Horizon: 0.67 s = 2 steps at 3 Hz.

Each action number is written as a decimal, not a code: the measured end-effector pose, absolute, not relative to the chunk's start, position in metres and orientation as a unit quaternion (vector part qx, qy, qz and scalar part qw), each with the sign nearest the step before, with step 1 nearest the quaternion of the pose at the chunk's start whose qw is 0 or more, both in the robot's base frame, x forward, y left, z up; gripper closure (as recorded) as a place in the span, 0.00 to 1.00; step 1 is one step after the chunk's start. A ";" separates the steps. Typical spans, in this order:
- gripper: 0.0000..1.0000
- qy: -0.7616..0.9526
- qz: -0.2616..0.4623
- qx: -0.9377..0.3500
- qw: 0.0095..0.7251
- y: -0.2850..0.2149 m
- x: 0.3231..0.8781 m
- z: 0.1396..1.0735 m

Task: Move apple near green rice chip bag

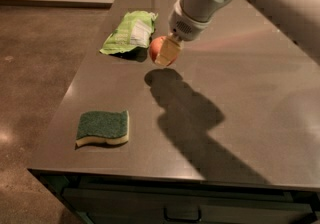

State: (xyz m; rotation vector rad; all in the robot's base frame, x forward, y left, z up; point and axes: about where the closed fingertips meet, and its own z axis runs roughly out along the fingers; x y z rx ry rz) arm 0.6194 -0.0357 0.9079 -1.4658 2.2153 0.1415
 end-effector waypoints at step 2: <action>0.82 0.813 0.028 -0.534 0.232 -0.002 0.659 0.891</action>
Offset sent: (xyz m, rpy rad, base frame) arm 0.0599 0.0454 -0.0241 -0.0817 -0.0207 -0.0316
